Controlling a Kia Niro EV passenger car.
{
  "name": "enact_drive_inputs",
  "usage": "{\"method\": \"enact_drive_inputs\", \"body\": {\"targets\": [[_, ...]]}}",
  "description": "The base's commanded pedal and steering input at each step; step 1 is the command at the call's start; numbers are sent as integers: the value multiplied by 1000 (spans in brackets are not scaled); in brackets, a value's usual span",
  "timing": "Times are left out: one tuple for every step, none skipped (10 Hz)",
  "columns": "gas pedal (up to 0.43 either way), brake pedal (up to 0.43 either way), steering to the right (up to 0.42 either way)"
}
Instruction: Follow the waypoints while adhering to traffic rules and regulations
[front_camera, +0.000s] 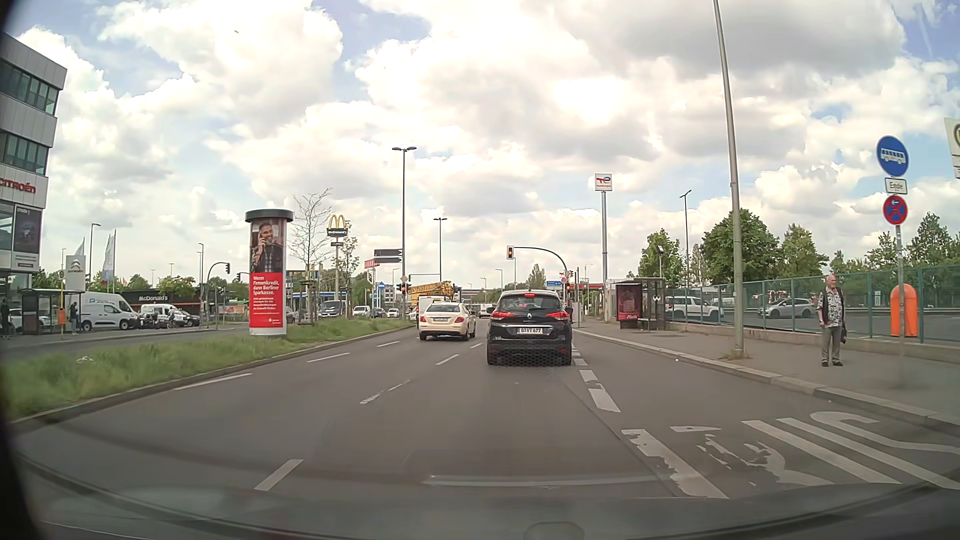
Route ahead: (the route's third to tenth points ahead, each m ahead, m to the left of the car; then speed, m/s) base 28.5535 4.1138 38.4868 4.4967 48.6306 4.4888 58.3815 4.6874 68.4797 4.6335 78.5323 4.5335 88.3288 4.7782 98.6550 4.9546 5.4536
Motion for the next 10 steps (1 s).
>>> {"method": "enact_drive_inputs", "body": {"targets": [[0,24,5],[0,24,11],[0,24,15],[0,24,16],[0,24,19],[0,24,23],[0,24,23],[0,24,22],[0,24,19],[0,24,14]]}}
